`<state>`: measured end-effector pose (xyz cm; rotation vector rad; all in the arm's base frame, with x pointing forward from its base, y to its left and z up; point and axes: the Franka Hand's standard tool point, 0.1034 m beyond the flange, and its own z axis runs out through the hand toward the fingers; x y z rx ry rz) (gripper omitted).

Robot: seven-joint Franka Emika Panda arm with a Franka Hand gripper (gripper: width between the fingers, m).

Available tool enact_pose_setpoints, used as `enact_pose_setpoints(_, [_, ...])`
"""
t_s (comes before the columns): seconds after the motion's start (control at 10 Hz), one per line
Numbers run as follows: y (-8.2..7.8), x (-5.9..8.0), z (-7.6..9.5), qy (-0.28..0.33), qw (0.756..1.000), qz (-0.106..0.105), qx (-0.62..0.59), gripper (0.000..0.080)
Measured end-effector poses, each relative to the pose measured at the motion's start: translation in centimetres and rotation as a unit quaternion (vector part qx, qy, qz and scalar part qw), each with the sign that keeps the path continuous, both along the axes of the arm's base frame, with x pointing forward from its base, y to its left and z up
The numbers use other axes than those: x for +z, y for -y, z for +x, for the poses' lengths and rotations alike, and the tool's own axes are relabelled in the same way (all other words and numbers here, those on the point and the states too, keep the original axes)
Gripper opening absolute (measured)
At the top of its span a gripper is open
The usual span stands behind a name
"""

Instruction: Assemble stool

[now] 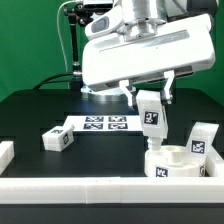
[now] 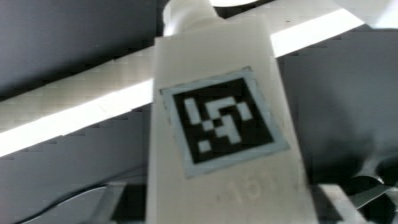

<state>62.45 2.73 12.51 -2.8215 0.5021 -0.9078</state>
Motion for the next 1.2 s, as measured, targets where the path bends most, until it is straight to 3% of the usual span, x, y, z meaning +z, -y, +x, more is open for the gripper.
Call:
enact_pose_setpoints(0.3, [0.3,-0.5,-0.5,0.006,1.0,-0.007,-0.003,0.0327])
enact_pose_setpoints(0.6, [-0.9,-0.7,-0.8,0.003,1.0,-0.005,0.007,0.0327])
enact_pose_setpoints(1.2, [-1.3,-1.2,-0.9,-0.002,1.0,-0.004,0.01,0.0327])
